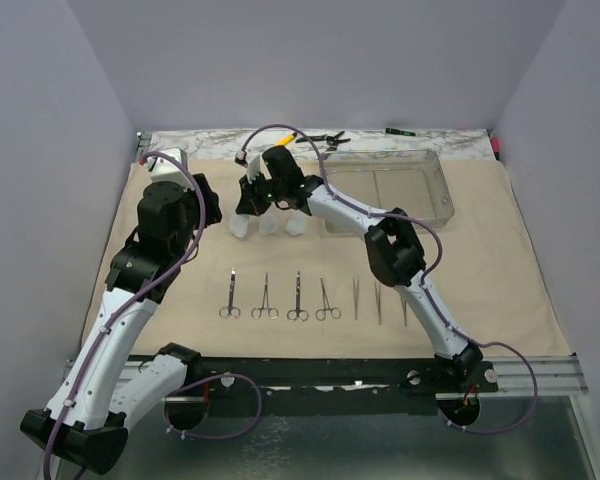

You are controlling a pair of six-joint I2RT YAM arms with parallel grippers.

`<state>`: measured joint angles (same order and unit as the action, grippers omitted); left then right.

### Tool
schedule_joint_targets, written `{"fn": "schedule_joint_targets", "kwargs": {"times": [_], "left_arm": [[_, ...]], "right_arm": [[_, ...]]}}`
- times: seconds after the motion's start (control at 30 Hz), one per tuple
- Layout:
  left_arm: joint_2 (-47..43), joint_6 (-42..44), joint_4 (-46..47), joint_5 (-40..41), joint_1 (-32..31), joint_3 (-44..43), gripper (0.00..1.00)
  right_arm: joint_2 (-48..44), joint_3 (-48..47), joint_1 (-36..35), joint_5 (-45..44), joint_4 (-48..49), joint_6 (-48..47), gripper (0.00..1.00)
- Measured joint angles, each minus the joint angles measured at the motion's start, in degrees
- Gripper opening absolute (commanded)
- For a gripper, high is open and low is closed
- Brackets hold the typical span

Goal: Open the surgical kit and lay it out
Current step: Place the medical item in the surgical kit.

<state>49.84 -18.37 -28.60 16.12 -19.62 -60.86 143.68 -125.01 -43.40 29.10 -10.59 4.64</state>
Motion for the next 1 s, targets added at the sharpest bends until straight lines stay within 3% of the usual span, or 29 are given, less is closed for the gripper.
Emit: {"fn": "schedule_joint_targets", "kwargs": {"times": [0.2, 0.27, 0.43, 0.53, 0.9, 1.0], "left_arm": [[1.57, 1.33, -0.24, 0.17, 0.00, -0.98, 0.57], [2.10, 1.53, -0.24, 0.26, 0.00, -1.18, 0.57], [2.62, 1.97, -0.31, 0.26, 0.00, -1.29, 0.58], [2.62, 2.29, -0.28, 0.28, 0.00, -1.31, 0.59], [2.23, 3.23, -0.35, 1.57, 0.00, -2.27, 0.61], [1.16, 1.27, -0.61, 4.70, 0.00, -2.34, 0.69]], "right_arm": [[1.33, -1.18, 0.00, 4.13, -3.19, -3.80, 0.03], [2.43, -2.25, 0.00, 4.66, -3.63, -4.59, 0.08], [4.59, -3.41, 0.00, 4.28, -4.04, -5.35, 0.38], [5.11, -3.41, 0.00, 3.06, -4.09, -5.68, 0.46], [0.70, -4.15, 0.00, -3.19, -3.54, 0.07, 0.56], [-5.68, -1.44, 0.00, -8.15, -4.42, 1.81, 0.57]]}}
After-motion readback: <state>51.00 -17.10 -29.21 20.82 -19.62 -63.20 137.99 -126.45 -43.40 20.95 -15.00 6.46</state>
